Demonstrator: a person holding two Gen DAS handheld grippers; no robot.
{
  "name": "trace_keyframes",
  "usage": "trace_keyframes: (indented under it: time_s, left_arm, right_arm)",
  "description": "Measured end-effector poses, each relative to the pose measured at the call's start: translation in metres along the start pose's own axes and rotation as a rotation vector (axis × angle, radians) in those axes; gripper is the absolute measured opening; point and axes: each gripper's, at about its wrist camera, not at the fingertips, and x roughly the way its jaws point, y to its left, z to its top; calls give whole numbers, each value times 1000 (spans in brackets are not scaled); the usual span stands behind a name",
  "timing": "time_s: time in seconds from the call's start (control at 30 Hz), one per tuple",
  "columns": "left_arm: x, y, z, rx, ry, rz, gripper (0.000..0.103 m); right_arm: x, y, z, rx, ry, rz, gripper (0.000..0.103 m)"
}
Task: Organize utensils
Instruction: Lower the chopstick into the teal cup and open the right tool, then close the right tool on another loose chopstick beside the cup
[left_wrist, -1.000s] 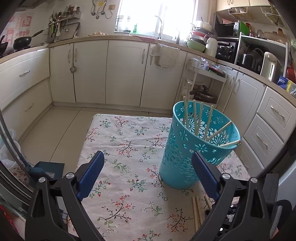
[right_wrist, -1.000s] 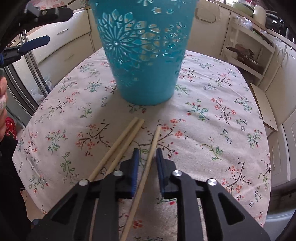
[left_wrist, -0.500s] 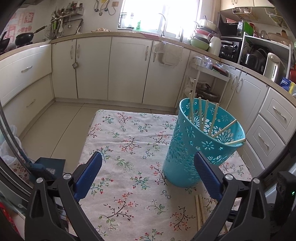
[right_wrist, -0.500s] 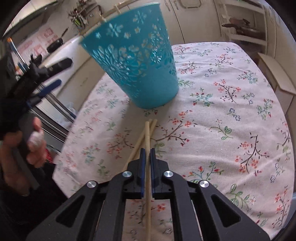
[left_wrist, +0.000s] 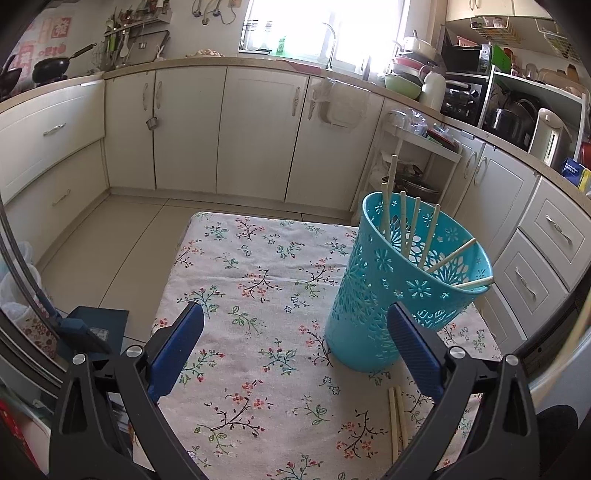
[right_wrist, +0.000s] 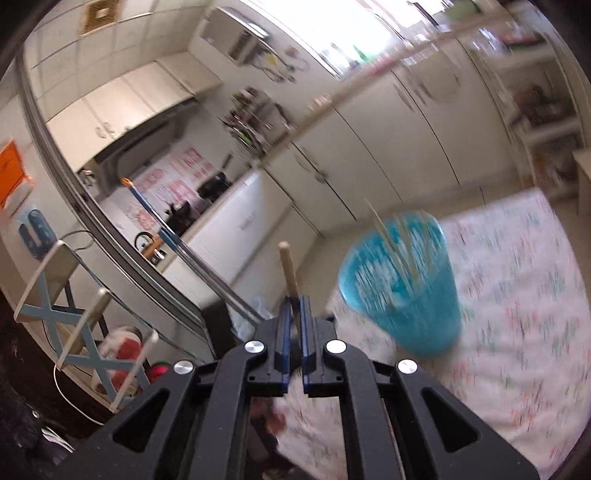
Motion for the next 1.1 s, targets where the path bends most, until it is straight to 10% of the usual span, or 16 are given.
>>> trace_keyframes:
  time_s: [0.23,0.4,0.47,0.53,0.9,1.1]
  left_arm:
    - [0,9,2,-32,1,13,96]
    - [8,19,1,-64,37,28,96]
    - [13,24,0,-84,60,35,96]
    - [19,32,-2,-121,95,36,96]
    - [30,98,-13,-449,104,129,95]
    - [22,94,-1,-462,46,120,96]
  right_arm:
    - [33,23,60,-126,-97,-80,5]
    - [59,-8,55,-82,-10,-141,5]
    - [67,-8,32,-123,96,-124,13]
    - [70,-6,2,-168,178,-128,69]
    - [130,16,-176,-405,743,59,61]
    - [150,25,-233,-634,865,-84,58]
